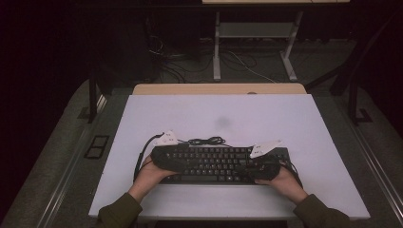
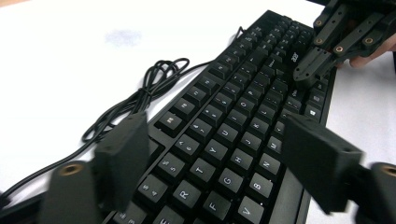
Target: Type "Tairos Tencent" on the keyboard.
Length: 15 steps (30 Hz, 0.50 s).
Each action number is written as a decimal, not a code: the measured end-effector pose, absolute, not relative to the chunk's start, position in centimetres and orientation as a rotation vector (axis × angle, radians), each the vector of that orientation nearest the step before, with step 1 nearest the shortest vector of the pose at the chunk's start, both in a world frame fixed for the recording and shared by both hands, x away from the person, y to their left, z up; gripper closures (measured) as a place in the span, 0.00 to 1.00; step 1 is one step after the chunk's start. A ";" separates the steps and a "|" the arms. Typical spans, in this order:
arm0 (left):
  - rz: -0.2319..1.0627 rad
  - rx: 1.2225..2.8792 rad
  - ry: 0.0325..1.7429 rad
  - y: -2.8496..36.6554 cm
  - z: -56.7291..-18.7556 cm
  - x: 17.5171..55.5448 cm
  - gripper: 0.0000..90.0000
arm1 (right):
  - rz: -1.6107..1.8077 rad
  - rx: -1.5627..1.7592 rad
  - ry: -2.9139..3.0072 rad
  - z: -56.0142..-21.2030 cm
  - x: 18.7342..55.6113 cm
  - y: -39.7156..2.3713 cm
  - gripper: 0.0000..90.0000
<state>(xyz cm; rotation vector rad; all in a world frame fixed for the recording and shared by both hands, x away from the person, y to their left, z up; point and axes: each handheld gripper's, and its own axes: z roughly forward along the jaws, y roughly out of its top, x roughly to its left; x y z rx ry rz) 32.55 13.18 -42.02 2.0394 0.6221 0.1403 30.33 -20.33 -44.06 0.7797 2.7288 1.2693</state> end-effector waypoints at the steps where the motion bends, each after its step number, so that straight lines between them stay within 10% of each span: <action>1: 0.138 2.047 0.622 13.1 -42.1 32.6 0.35 | 1.269 0.779 2.729 -44.1 30.3 -20.3 0.99; 15: 0.090 2.115 0.624 12.3 -42.4 33.4 0.98 | 1.272 0.779 2.728 -44.1 30.3 -20.3 0.99</action>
